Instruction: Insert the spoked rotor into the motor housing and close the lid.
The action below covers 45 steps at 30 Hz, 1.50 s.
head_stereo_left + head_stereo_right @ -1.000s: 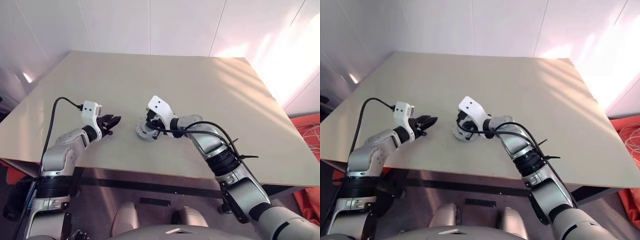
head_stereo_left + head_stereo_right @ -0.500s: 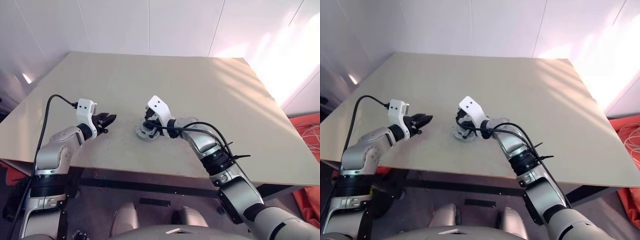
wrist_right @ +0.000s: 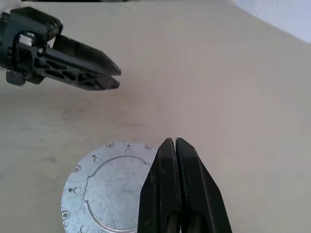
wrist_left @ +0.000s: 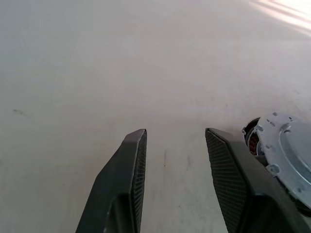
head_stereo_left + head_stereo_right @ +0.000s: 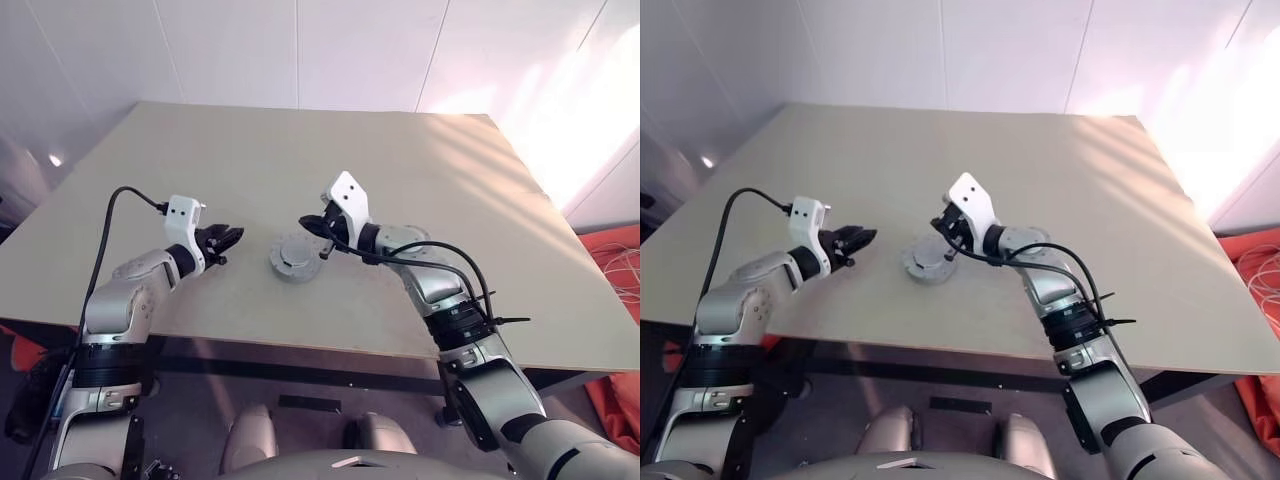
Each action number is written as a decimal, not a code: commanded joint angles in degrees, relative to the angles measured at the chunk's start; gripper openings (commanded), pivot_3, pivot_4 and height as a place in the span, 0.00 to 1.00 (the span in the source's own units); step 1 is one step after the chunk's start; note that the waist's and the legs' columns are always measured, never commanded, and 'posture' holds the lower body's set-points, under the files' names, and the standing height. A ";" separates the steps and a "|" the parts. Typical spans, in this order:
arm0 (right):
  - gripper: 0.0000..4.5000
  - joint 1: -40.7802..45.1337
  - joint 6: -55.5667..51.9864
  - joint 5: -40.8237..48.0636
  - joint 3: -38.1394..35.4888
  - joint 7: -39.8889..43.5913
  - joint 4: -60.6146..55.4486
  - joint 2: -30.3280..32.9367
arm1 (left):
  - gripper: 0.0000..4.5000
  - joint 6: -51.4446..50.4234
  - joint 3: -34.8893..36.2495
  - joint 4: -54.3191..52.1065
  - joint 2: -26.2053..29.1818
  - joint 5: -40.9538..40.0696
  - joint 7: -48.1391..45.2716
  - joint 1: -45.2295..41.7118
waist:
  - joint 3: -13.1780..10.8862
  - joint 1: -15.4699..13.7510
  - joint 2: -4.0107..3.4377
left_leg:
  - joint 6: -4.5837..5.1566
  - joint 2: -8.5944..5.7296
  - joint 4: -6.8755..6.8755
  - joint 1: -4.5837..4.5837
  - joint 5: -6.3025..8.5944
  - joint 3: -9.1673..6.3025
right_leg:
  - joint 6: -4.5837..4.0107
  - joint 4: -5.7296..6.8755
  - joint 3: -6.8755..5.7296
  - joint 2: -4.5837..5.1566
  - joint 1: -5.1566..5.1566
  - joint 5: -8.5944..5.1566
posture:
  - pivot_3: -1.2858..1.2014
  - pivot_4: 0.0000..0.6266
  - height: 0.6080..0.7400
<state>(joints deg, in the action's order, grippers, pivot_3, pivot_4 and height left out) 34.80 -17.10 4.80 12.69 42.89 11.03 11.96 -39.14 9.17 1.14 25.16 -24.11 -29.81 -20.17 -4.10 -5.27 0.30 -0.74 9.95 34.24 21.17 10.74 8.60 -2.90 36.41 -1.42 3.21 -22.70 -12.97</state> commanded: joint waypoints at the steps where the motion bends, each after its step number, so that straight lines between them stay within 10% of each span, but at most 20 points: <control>1: 0.04 -0.44 3.73 2.62 -1.48 3.01 -1.28 0.95 | 0.45 1.43 0.05 -0.44 0.43 0.16 -0.67 -1.40 | 0.00 -0.05 0.00 | 0.00 0.00 0.00 0.00 0.00 0.00 | 0.00 -0.02 0.00 0.00 0.01 0.00 | 0.52 0.00 1.00; 14: 0.98 -0.51 10.86 -0.10 0.47 4.70 7.34 0.53 | 0.45 1.55 0.12 -0.25 0.94 0.60 -1.36 -1.20 | 0.00 -0.02 0.00 | 0.06 -0.01 0.00 0.05 0.03 0.00 | -0.03 -0.12 -0.01 0.01 0.04 0.02 | 0.52 0.00 1.00; 45: 0.99 -0.91 10.50 -1.65 2.19 4.06 15.60 -3.24 | 0.45 0.21 1.11 -2.65 2.49 -0.08 -1.01 0.46 | 0.00 0.06 0.00 | 0.13 0.01 -0.03 0.04 0.08 0.01 | -0.04 -0.23 -0.02 0.00 0.06 0.02 | 0.52 0.00 1.00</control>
<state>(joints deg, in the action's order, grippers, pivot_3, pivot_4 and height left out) 33.07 -7.34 3.28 15.24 47.25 26.30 8.99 -39.19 9.02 0.94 26.87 -23.63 -30.84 -19.28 -4.10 -5.21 0.31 -0.59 9.96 34.20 21.21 10.82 8.61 -2.94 36.18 -1.44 3.21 -22.63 -12.95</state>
